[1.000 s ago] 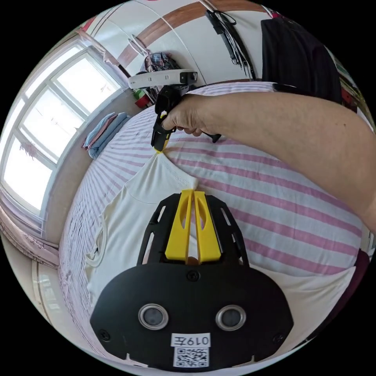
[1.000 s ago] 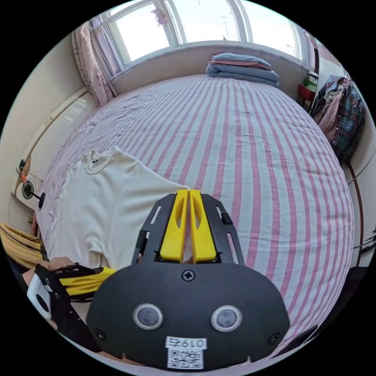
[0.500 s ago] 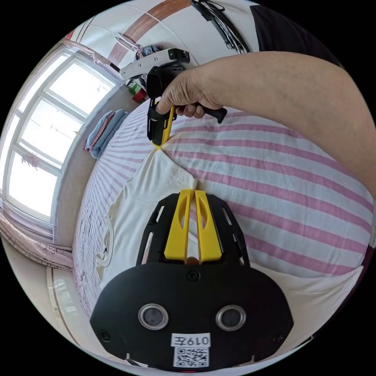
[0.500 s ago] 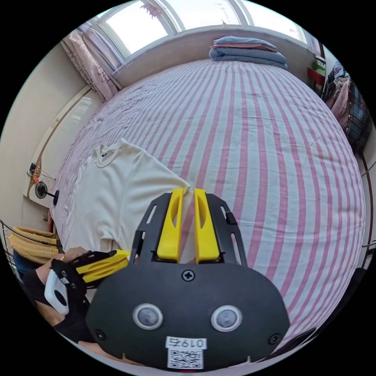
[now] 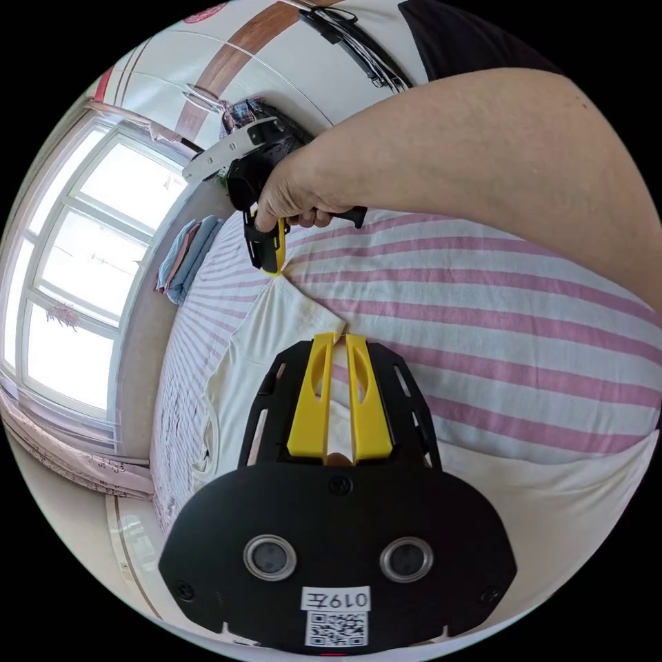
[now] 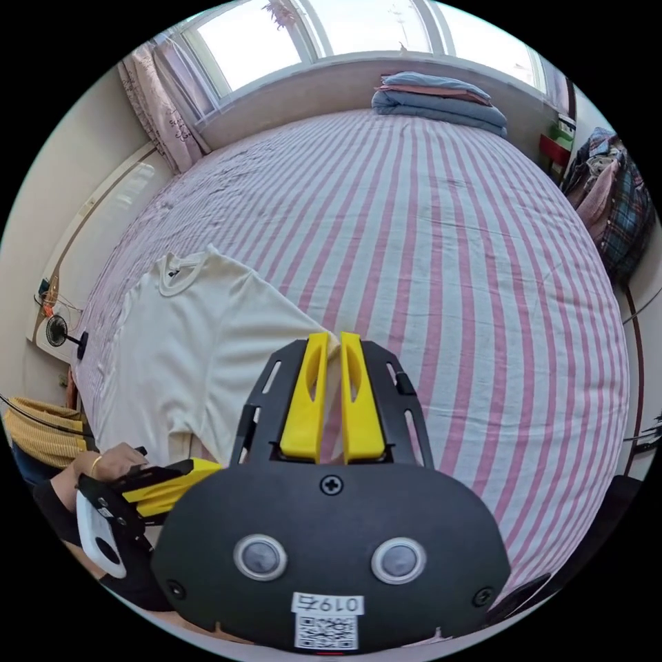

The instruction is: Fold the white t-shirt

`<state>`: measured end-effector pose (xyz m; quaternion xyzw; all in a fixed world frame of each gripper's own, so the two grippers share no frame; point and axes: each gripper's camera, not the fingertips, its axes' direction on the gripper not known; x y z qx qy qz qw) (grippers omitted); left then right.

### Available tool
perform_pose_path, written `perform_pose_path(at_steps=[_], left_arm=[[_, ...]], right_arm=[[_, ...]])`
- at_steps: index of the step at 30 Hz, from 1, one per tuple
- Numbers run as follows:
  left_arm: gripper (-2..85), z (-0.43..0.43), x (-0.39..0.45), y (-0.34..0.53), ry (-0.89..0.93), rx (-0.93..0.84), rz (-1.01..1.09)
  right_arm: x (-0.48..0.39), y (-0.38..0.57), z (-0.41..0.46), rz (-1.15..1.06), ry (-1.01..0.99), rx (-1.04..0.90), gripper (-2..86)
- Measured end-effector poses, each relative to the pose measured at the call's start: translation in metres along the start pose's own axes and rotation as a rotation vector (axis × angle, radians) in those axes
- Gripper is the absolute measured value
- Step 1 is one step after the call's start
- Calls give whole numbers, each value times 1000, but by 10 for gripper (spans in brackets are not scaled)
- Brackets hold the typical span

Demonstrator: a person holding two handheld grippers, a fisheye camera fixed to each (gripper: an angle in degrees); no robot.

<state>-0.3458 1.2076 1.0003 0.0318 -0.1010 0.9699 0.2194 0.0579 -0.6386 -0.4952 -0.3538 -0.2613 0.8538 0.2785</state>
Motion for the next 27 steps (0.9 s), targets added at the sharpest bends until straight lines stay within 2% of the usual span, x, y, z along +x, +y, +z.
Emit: perform_pose_path(at_steps=[8, 13, 16, 21, 27], left_arm=[[11, -2, 14, 10, -80, -16, 105], [17, -4, 26, 12, -182, -24, 134], [26, -11, 28, 18, -144, 11, 108], [54, 3, 16, 18, -80, 44, 62], [31, 24, 13, 11, -87, 35, 48]], right_arm=[[14, 5, -3, 45, -95, 0, 17], [-6, 9, -11, -28, 6, -2, 62], [-16, 14, -23, -54, 69, 18, 66], [-15, 23, -44, -65, 25, 78, 76], [15, 24, -48, 32, 28, 104, 87]])
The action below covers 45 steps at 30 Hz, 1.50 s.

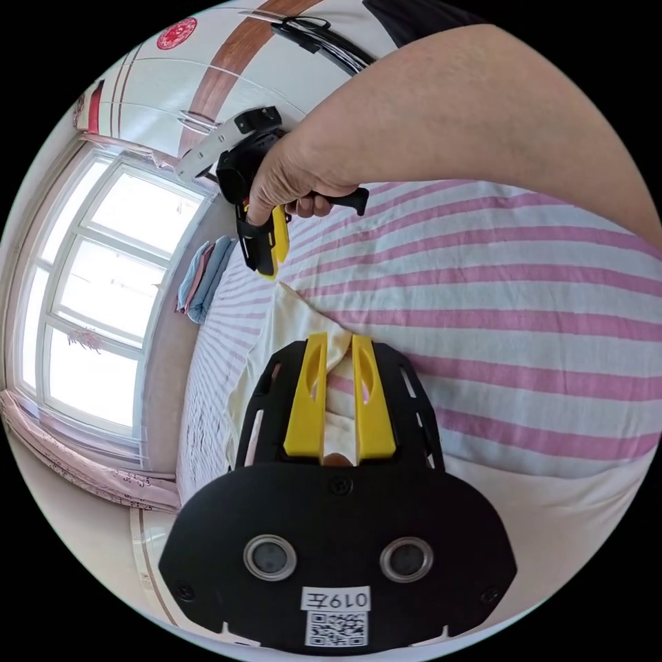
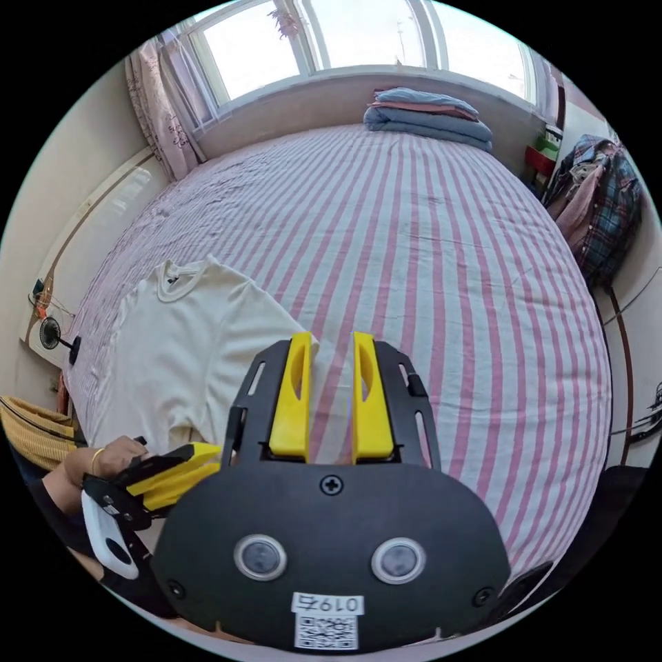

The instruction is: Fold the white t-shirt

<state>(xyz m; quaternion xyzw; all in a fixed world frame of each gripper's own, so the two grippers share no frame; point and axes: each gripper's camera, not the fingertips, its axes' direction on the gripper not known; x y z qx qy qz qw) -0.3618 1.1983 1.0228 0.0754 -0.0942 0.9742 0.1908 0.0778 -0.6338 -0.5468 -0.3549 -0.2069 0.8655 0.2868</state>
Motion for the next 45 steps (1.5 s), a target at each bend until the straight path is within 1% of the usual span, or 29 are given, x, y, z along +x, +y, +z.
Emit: perform_pose_path(at_steps=[2, 4, 5, 9, 11, 13, 15, 17, 19, 21, 24, 26, 28, 30, 32, 34, 36, 37, 38, 39, 40, 42, 45], left_arm=[[22, 5, -2, 3, 37, 6, -25], [19, 7, -3, 5, 46, 9, -36], [17, 8, -4, 6, 52, 9, -42], [15, 11, -6, 11, 61, 18, -45], [13, 13, -7, 13, 63, 23, -45], [12, 14, -8, 15, 63, 25, -48], [12, 15, -8, 17, 60, 28, -49], [11, 15, -9, 19, 58, 35, -56], [10, 15, -13, 22, 77, 47, -75], [9, 17, -18, 24, 107, 47, -94], [9, 21, -28, 28, 171, 53, -122], [10, 23, -33, 31, 202, 47, -130], [10, 24, -31, 30, 191, 40, -122], [10, 23, -26, 29, 162, 33, -100], [11, 24, -22, 29, 139, 30, -89], [11, 24, -23, 31, 142, 30, -96], [11, 25, -24, 32, 152, 31, -105], [11, 25, -25, 33, 154, 31, -106], [11, 25, -25, 33, 152, 30, -104], [11, 25, -25, 33, 150, 29, -103], [10, 25, -24, 34, 145, 29, -102], [10, 24, -23, 35, 138, 32, -103], [8, 21, -24, 38, 143, 43, -106]], right_arm=[[7, 2, -3, 12, -26, 19, 78], [5, -1, -1, -34, -115, 22, 70], [4, -2, 1, -40, -125, 17, 73], [-4, -18, 17, -58, -106, -29, 85], [-2, -24, 23, -52, -133, -45, 86], [0, -30, 39, -60, -139, -135, 78], [-1, -29, 45, -81, -103, -174, 47], [2, -25, 41, -86, -89, -154, 5], [9, -20, 34, -83, -80, -89, -3], [13, -17, 37, -72, -66, -87, -2], [13, -11, 46, -91, -57, -96, 12], [18, -7, 45, -90, -92, -87, 41], [32, -2, 36, -49, -130, -50, 68], [39, 5, 25, -29, -134, -4, 76], [38, 12, 10, -36, -127, 67, 66], [33, 23, -8, -50, -66, 161, 22], [24, 29, -11, -115, -100, 173, 1], [19, 29, -6, -168, -165, 131, -4], [16, 29, -2, -188, -190, 106, -6], [10, 29, 8, -208, -179, 53, -8], [4, 29, 19, -223, -120, 10, -9], [1, 31, 33, -221, -53, -15, -9], [8, 33, 52, -192, -15, -54, -10]])
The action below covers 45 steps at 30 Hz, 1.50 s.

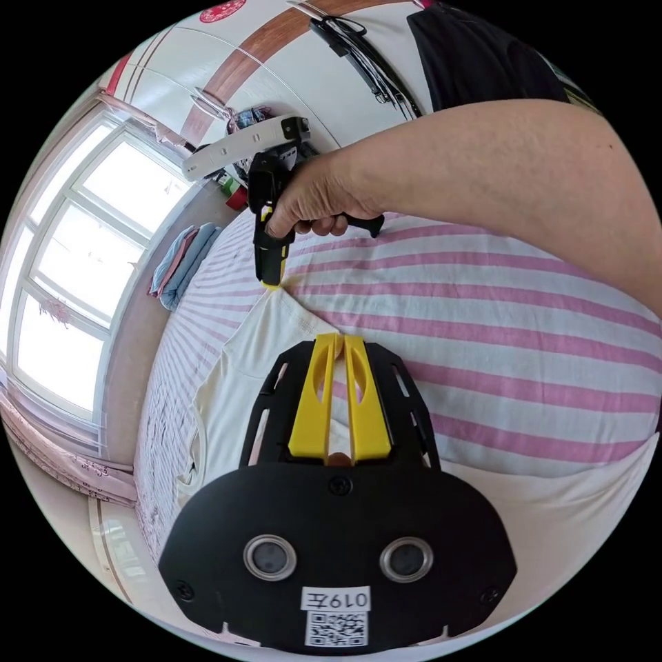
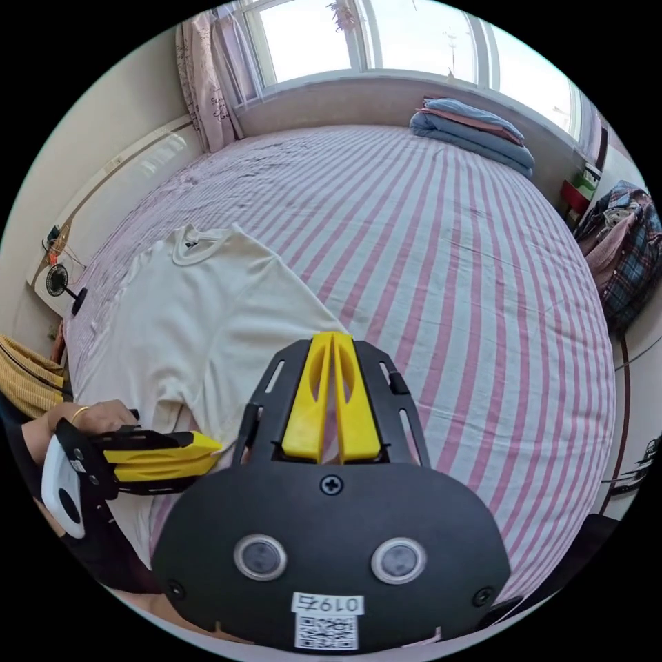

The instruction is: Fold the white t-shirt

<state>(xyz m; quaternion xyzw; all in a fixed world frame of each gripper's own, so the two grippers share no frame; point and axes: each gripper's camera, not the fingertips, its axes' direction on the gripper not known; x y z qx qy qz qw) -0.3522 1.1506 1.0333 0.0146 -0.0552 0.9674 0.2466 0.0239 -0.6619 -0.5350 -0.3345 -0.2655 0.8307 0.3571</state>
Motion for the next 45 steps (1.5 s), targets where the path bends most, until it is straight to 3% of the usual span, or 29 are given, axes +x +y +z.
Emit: perform_pose_path(at_steps=[10, 14, 19, 24, 26, 29, 33, 37, 39, 41, 45], left_arm=[[9, -17, -7, 20, 170, 46, -47], [10, -32, -36, 49, 222, 161, -249], [8, -15, -92, 75, 307, 174, -537], [7, 3, -90, 72, 299, 85, -557], [7, 13, -73, 66, 290, 5, -516], [7, -8, -62, 70, 251, 30, -513], [8, -74, -49, 101, 163, 148, -553], [8, -152, -23, 181, 30, 168, -605], [8, -174, -19, 223, -41, 128, -667], [8, -182, -23, 277, -130, -21, -787], [10, -181, -53, 341, -140, -206, -984]], right_arm=[[-2, 7, 25, -62, 75, -29, -10], [4, 14, 32, -55, 75, -12, -10], [32, 37, 28, 27, 8, 71, -10], [25, 49, 25, -19, -53, 130, -10], [16, 49, 40, -50, -27, 75, -10], [10, 56, 71, -54, 76, -69, -10], [-5, 89, 35, -42, -15, 169, -10], [-64, 115, 18, -188, -129, 298, -9], [-92, 115, 23, -241, -144, 301, -9], [-118, 104, 35, -274, -164, 291, -8], [-183, 56, 73, -339, -236, 257, 4]])
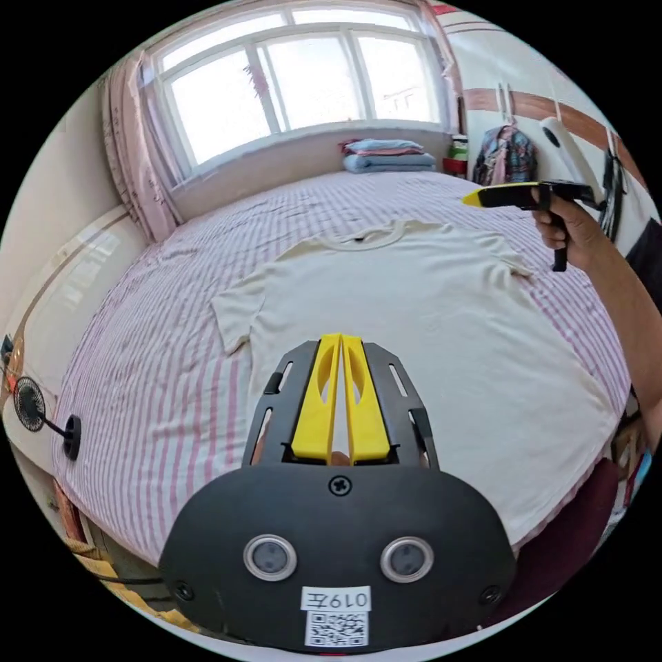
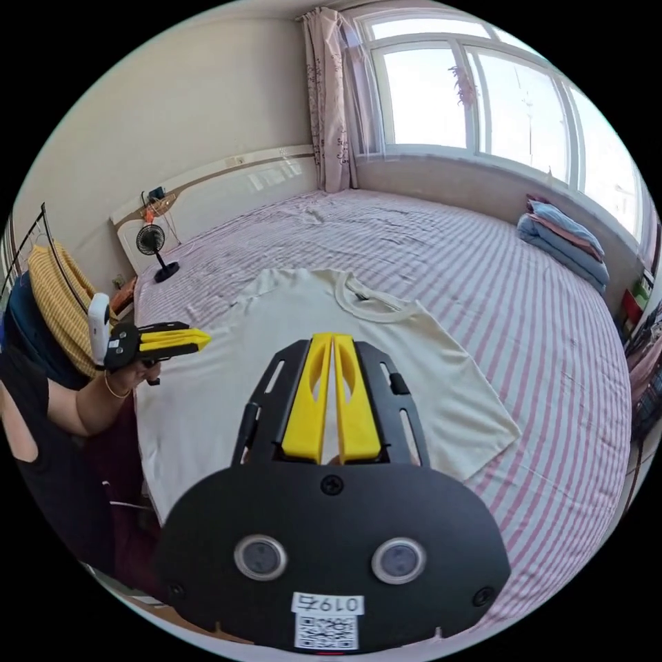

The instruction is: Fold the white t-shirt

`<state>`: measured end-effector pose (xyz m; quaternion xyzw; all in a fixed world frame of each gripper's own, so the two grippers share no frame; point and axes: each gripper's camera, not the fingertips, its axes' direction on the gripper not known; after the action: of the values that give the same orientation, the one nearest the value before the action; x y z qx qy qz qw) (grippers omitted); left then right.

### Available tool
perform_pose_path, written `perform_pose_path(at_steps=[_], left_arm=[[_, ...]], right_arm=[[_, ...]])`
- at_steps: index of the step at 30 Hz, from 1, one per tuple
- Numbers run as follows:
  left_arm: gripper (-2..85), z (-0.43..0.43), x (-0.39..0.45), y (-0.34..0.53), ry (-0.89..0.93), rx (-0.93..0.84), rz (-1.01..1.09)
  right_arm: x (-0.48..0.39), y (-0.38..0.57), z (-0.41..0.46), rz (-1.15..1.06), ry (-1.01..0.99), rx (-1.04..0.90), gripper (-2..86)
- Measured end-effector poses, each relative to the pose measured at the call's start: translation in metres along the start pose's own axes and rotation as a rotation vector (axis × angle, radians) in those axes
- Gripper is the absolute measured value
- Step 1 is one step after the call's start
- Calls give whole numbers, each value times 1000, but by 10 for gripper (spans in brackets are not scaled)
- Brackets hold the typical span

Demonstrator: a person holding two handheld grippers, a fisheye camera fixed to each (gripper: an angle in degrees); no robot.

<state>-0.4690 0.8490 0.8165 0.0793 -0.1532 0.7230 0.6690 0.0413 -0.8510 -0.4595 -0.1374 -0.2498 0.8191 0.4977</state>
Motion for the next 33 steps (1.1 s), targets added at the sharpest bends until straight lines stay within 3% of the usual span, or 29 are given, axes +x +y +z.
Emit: perform_pose_path(at_steps=[4, 10, 13, 17, 24, 29, 33], left_arm=[[12, -2, -93, 22, 95, 24, -252], [9, 9, -225, 89, 361, 75, -693], [8, 7, -235, 98, 373, 88, -700], [8, -1, -231, 105, 457, 115, -699], [8, -12, -233, 115, 444, 140, -706], [8, 5, -195, 90, 343, -91, -442], [9, 6, -195, 94, 321, -104, -433]], right_arm=[[-43, -71, 83, -105, -84, -21, 45], [-100, -163, 245, -173, -131, -171, 13], [-115, -185, 324, -139, -38, -242, -4], [-114, -194, 398, -87, -86, -294, 4], [-138, -199, 490, -162, -86, -347, 74], [-173, -202, 543, -219, -33, -404, 78], [-198, -198, 587, -244, 69, -480, 69]])
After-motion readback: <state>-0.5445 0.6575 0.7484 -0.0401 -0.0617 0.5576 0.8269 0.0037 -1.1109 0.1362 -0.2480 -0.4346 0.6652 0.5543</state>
